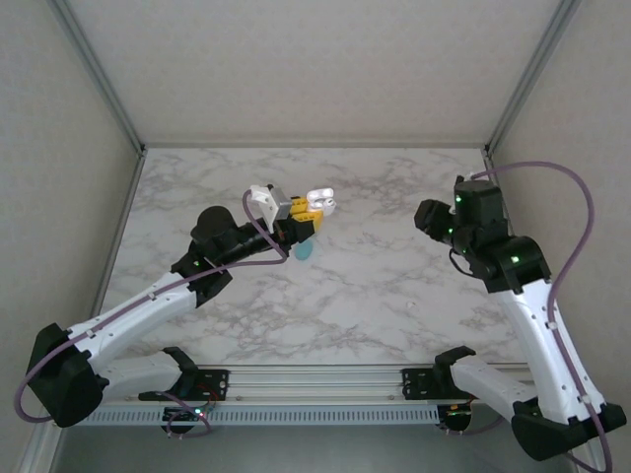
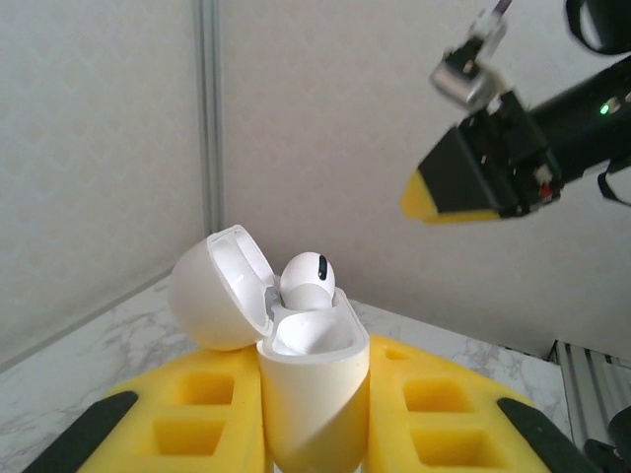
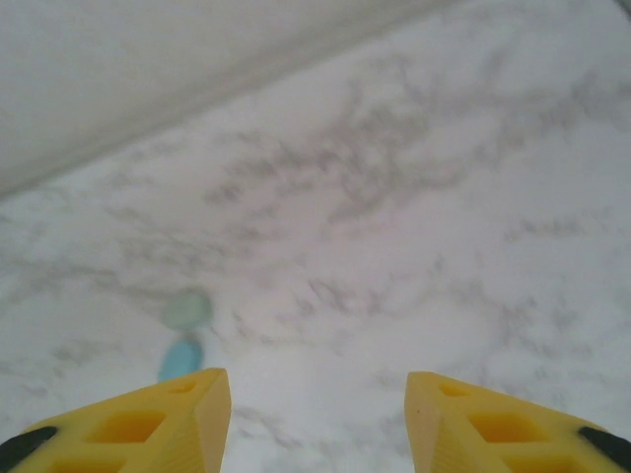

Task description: Insert the wireless bluetooth earbuds into the charging case

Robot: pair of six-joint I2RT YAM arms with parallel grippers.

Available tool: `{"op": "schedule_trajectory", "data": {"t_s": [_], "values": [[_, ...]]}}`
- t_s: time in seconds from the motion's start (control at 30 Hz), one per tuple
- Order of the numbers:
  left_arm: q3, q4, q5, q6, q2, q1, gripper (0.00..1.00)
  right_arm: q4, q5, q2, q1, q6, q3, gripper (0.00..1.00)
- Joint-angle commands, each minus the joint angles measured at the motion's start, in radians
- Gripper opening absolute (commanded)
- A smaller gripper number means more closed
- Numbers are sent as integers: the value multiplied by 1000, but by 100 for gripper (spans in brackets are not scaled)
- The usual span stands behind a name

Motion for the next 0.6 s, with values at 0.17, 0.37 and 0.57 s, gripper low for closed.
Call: {"op": "schedule_trajectory", "data": {"t_s": [0.17, 0.37, 0.57], "values": [[-14, -23, -17, 17, -36, -7, 0, 16, -278, 282, -179, -6, -444, 58], [-17, -36, -25, 25, -41, -5, 0, 80, -299, 344, -184, -31, -423, 57], [-16, -45, -30, 25, -43, -5, 0, 89, -219, 343, -215, -41, -439, 59]]}}
